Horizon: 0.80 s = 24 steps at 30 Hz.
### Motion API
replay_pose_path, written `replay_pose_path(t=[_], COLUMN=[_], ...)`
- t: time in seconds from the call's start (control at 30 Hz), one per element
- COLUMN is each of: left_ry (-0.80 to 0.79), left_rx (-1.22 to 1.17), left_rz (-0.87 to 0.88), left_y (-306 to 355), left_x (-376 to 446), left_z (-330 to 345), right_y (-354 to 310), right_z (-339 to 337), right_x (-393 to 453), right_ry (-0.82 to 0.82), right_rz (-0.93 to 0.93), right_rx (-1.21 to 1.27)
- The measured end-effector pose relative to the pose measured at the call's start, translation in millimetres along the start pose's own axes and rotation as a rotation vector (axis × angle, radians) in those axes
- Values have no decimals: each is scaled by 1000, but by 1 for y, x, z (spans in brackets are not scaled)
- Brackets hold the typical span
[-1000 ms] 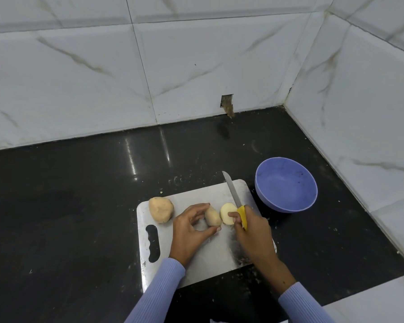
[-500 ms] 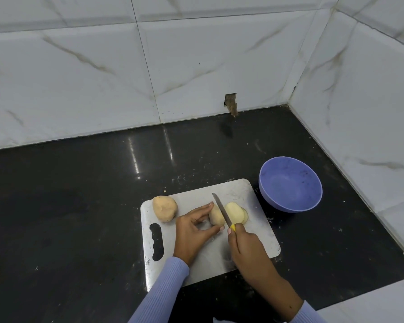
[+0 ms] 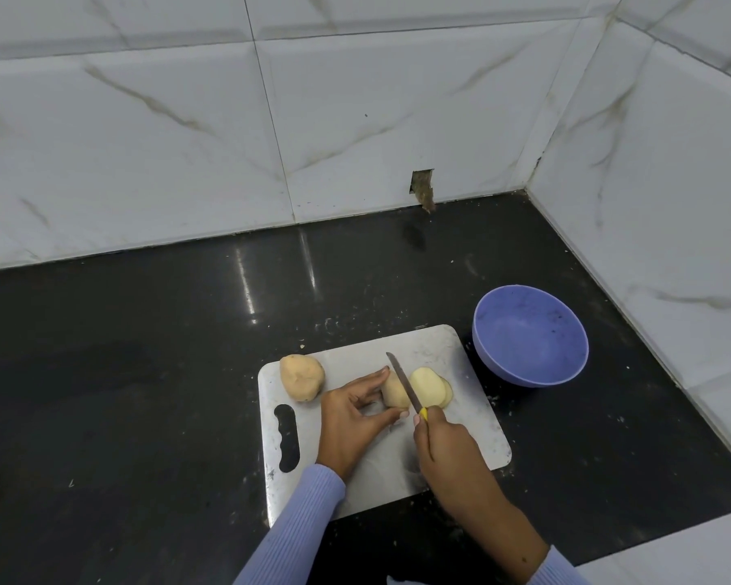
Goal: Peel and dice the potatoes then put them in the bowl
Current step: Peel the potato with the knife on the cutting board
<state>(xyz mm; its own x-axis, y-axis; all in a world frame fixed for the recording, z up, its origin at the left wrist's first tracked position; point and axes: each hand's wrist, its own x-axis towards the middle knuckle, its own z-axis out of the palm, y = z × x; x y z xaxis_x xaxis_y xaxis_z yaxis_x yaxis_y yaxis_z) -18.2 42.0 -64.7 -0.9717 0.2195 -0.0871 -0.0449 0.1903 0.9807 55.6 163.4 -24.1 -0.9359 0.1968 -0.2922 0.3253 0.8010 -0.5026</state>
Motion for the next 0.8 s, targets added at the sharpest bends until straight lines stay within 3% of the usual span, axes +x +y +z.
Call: replay_pose_path(t=[0.33,0.53,0.8], left_ry=[-28,-122,34], left_rx=[-84,-101,-358], left_rz=[-59,-118,-248], left_y=[-6,-4,8], left_x=[1,3,-6], left_z=[-2,-8,4], right_y=[-10,-15,-20], right_z=[3,3,0], right_x=[2,3,3], right_ry=[-33,-22,-16], right_rz=[44,76,108], right_rx=[-52,-88,-122])
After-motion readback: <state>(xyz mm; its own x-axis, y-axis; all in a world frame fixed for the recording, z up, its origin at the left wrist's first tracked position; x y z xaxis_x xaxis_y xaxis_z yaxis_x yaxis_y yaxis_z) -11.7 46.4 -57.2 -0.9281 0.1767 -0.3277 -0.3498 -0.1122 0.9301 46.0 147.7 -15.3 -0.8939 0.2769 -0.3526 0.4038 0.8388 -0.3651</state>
